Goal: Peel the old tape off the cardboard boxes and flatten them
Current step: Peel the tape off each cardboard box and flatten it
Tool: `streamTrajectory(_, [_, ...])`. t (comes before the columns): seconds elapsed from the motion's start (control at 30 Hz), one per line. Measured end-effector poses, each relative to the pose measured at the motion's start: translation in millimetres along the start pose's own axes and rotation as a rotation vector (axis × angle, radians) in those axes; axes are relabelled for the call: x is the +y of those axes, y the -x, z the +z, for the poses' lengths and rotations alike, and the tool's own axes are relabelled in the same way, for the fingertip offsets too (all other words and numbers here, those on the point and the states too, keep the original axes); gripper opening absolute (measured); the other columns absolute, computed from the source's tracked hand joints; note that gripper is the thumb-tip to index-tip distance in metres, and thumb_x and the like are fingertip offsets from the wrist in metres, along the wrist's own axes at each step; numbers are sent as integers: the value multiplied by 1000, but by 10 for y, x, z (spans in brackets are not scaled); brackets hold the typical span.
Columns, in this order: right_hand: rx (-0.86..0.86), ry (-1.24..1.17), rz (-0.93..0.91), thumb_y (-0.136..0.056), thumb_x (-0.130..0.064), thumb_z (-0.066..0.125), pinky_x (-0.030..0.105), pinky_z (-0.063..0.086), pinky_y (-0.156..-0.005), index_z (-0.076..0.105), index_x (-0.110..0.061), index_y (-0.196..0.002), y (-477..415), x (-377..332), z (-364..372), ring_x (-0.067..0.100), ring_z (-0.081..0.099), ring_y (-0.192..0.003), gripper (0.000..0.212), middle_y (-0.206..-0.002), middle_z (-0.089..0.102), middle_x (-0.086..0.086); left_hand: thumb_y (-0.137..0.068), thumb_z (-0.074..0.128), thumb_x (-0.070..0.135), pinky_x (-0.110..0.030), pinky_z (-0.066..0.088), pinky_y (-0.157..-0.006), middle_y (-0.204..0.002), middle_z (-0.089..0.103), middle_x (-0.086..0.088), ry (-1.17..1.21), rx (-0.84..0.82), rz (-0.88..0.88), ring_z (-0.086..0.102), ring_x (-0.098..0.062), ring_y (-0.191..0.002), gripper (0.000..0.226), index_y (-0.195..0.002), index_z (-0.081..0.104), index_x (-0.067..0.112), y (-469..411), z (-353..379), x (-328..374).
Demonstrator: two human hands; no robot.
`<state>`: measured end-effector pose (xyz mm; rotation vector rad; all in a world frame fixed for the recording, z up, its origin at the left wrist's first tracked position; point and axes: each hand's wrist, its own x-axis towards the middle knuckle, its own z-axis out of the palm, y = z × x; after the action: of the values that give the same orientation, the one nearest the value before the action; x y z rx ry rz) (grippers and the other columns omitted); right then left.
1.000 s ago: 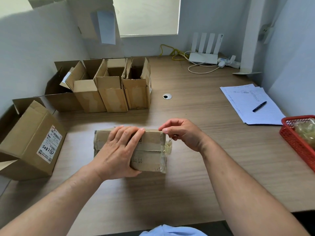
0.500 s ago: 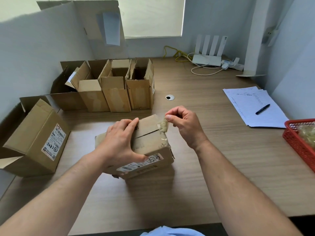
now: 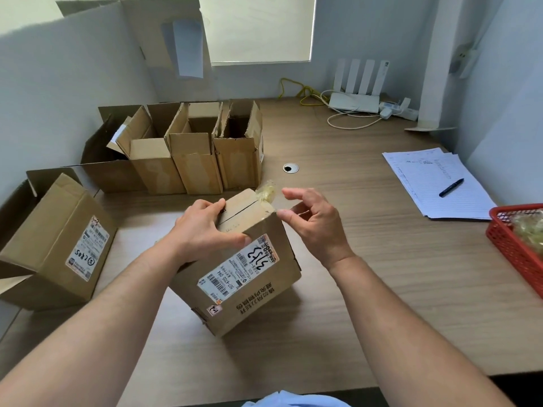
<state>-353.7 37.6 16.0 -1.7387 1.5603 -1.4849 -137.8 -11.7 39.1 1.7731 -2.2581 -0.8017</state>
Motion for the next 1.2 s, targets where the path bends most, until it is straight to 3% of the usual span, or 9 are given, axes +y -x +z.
streamTrajectory(0.1, [-30, 83, -55, -77, -12, 76, 20, 52, -70, 69, -10, -98, 16, 3, 23, 15, 64, -72, 22, -93, 66, 1, -37, 52, 81, -44, 32, -110, -135, 37, -1, -17, 5, -13, 35, -20, -130, 132, -151, 26, 21, -31, -14, 0])
streamTrajectory(0.27, [-43, 164, -124, -81, -3, 70, 16, 41, -66, 68, -6, -79, -30, 3, 3, 10, 54, -70, 4, -78, 59, -7, -36, 50, 82, -41, 29, -110, -138, 37, -1, -65, -3, 8, 33, -22, -131, 131, -151, 26, 22, -47, -6, 58])
streamTrajectory(0.43, [-83, 168, 47, -91, -11, 58, 21, 35, -67, 60, -6, -84, -76, 30, -10, 14, 49, -77, 9, -81, 56, -2, -48, 57, 76, -38, 27, -106, -138, 33, 4, -169, 4, 82, 28, -21, -125, 121, -152, 20, 29, -41, -18, 68])
streamTrajectory(0.6, [-79, 141, 210, -94, -15, 54, 24, 34, -66, 54, -14, -86, -144, 68, -18, 18, 51, -77, 8, -82, 56, -2, -46, 51, 83, -32, 23, -106, -136, 28, 10, -317, 0, 248, 20, -12, -119, 125, -153, 13, 30, 17, 38, 21])
streamTrajectory(0.77, [-29, -5, 385, -90, -13, 59, 36, 55, -65, 60, -13, -82, -102, 31, 77, 26, 63, -74, 8, -78, 65, 5, -47, 49, 84, -32, 22, -110, -137, 27, 11, -350, 13, 295, 22, -14, -126, 125, -153, 12, 28, 29, 123, -48])
streamTrajectory(0.9, [-75, -195, 409, -93, -14, 55, 32, 54, -74, 66, -21, -83, -86, -23, 65, 17, 66, -79, 16, -81, 68, -2, -48, 48, 84, -31, 20, -108, -136, 28, 9, -318, 104, 273, 19, -11, -121, 125, -153, 16, 25, 40, 128, -97])
streamTrajectory(0.97, [-140, -35, 333, -88, -19, 64, 27, 50, -81, 71, -20, -93, -73, -33, 71, 12, 61, -83, 9, -93, 64, -2, -47, 47, 84, -29, 18, -107, -136, 30, 7, -322, 138, 288, 17, -10, -119, 125, -152, 18, 24, 38, 131, -85])
streamTrajectory(1.07, [-143, 210, 306, -80, -24, 73, 22, 45, -82, 69, -20, -102, -63, -20, 77, 10, 54, -80, 22, -101, 52, -1, -48, 49, 82, -27, 15, -105, -136, 31, 4, -333, 162, 338, 16, -10, -119, 124, -152, 19, 20, 28, 187, -24])
streamTrajectory(1.2, [-59, 363, 303, -82, -20, 68, 27, 45, -80, 66, -14, -98, -9, -41, 11, 15, 56, -82, 18, -100, 59, 3, -47, 43, 84, -29, 14, -108, -137, 31, 3, -355, 170, 396, 18, -13, -122, 126, -152, 19, 18, -29, 286, 97])
